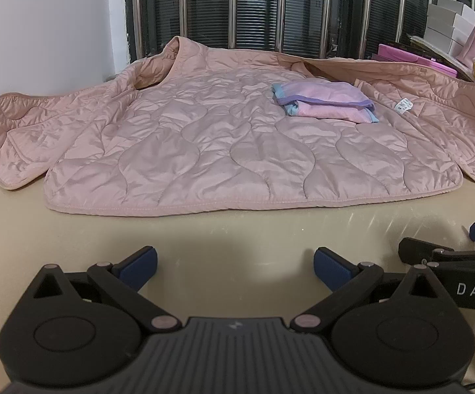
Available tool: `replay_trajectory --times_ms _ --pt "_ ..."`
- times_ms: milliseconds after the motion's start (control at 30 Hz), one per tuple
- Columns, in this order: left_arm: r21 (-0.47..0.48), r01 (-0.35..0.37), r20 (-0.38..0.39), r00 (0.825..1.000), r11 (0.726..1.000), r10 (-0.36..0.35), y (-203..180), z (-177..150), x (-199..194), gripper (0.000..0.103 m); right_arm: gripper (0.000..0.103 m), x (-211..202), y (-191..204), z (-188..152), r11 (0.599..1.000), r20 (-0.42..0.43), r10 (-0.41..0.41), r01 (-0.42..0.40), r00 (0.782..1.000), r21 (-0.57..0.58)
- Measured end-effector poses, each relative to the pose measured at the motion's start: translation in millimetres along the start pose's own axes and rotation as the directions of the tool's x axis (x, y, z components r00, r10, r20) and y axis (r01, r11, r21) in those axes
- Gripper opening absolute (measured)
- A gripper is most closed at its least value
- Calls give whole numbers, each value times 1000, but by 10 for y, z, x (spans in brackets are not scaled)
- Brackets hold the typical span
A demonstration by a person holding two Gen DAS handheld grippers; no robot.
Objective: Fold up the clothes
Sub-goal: 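Move both grippers toward the folded pink-and-blue garment on the jacket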
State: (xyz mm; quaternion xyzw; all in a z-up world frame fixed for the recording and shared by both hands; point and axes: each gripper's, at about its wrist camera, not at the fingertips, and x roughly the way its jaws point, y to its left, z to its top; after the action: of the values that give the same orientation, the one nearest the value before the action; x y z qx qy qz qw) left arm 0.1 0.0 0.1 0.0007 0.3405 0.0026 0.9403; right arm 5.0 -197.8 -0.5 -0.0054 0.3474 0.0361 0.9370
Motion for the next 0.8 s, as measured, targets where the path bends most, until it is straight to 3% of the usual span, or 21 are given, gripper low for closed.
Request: replay_trajectory --times_ms 700,800 --pt "-14 -16 5 1000 1000 16 -10 29 20 103 103 5 -10 -16 1000 0 1 -1 1000 3" --pt "-6 9 13 1000 1000 -9 16 68 -1 103 103 2 -41 0 1000 1 12 -12 1000 -5"
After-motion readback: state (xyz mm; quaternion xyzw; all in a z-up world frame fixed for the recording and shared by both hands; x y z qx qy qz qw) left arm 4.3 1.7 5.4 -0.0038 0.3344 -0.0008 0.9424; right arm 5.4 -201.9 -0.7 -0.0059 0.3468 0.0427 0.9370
